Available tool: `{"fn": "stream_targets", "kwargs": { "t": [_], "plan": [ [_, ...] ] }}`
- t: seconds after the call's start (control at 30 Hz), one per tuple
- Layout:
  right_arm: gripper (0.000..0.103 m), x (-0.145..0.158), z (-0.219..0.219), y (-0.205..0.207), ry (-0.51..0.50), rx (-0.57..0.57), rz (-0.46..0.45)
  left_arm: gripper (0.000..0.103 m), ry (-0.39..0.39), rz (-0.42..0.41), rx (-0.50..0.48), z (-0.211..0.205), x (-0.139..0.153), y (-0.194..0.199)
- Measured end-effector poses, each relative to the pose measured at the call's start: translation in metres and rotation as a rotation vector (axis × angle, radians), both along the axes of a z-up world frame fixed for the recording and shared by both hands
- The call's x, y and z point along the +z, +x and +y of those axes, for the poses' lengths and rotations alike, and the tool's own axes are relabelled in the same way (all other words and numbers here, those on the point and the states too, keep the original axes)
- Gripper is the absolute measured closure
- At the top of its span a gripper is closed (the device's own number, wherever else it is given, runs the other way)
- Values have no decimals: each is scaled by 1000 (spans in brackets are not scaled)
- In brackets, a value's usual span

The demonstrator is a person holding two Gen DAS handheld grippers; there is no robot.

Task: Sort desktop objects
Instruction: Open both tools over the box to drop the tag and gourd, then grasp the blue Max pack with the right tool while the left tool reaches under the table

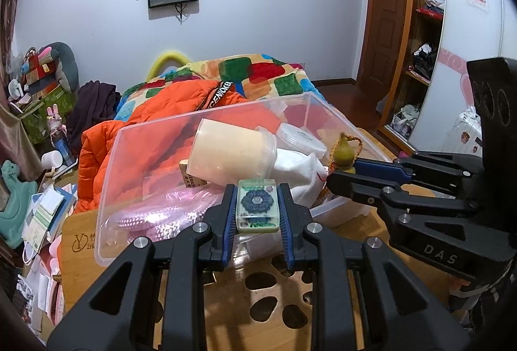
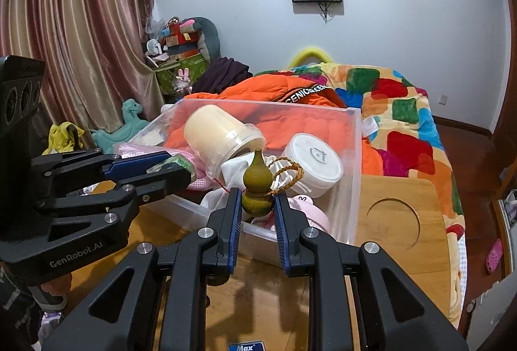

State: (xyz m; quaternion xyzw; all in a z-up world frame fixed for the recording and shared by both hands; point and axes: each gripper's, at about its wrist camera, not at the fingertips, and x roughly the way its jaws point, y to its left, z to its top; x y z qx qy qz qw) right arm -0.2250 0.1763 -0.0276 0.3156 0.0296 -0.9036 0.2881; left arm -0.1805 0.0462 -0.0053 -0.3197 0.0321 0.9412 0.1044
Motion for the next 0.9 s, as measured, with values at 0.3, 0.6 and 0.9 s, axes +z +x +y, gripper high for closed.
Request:
{"fn": "stream_targets", "kwargs": {
  "t": [0.3, 0.6, 0.9],
  "plan": [
    [68, 0, 8, 2, -10, -26, -7, 75, -20, -4, -5, 4, 0, 4],
    [63, 7, 23, 24, -28, -52, 14, 56, 6, 40, -13, 4, 15, 24],
    [60, 4, 42, 52, -44, -94, 7, 44, 2, 57, 18, -1, 18, 58]
  ]
}}
